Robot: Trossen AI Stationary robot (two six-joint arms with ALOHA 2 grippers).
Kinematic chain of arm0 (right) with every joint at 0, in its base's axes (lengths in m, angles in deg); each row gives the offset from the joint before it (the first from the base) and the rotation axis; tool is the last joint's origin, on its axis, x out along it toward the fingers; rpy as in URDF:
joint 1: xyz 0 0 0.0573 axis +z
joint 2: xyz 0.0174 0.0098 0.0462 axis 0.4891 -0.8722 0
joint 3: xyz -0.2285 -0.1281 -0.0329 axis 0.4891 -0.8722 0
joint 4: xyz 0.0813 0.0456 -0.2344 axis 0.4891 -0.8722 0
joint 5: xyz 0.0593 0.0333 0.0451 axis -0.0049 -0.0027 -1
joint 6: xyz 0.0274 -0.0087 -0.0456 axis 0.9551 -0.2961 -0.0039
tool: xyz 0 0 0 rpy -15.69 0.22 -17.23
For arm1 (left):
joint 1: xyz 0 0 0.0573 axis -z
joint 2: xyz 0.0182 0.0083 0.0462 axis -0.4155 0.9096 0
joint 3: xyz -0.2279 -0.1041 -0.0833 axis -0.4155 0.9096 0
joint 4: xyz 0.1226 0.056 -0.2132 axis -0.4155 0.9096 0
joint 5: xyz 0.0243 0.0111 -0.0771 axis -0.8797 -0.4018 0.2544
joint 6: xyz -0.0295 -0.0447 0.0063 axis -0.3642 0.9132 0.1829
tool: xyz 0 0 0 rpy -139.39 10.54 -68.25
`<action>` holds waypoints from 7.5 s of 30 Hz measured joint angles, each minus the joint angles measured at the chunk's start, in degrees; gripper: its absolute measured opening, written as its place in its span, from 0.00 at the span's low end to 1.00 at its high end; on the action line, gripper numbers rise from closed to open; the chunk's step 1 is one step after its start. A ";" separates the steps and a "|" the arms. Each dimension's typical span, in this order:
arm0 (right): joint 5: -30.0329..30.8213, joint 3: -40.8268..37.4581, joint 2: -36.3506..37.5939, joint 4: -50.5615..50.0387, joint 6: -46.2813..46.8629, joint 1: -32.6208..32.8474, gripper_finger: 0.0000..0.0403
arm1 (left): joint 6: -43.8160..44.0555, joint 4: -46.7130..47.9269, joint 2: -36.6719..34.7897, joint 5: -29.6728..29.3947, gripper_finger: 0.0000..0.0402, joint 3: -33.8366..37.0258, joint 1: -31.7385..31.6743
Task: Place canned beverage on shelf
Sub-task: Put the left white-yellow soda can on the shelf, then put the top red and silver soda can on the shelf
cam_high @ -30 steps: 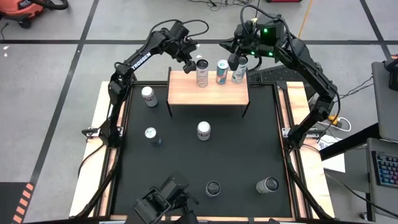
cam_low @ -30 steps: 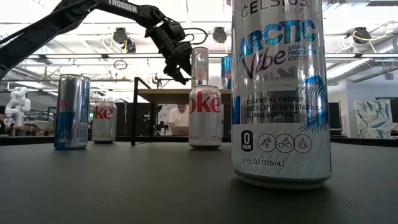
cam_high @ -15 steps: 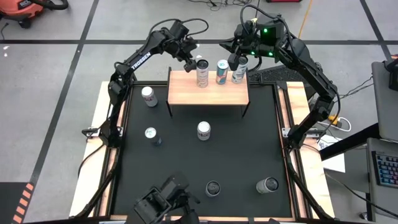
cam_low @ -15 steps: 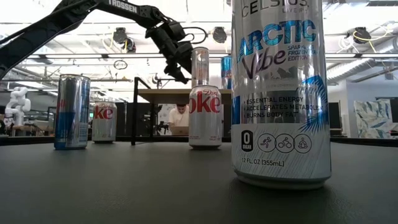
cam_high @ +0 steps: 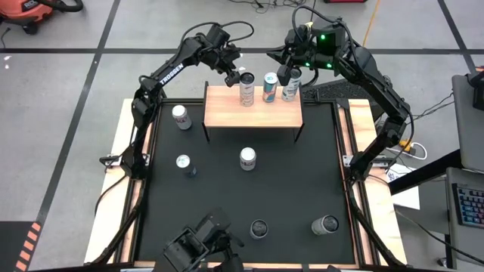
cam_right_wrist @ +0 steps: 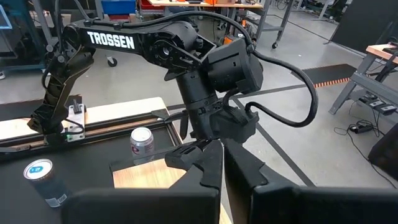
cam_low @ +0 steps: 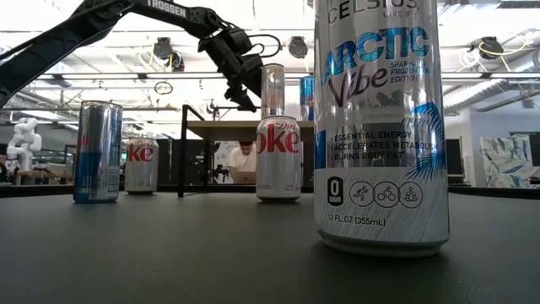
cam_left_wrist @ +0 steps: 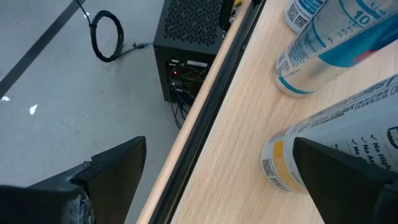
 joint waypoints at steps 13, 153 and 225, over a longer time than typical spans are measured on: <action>0.04 -0.04 0.00 -5.23 -0.44 -2.03 0.00 | -0.37 9.59 -4.01 -3.41 0.99 -1.29 -4.53; -0.24 -0.02 5.21 -36.12 -0.85 -2.49 0.00 | 10.14 11.00 -33.57 -21.42 0.99 55.65 -4.42; -0.28 -0.04 5.18 -36.35 -2.82 -2.49 0.00 | 11.14 6.65 -30.17 -21.91 0.99 59.30 -6.03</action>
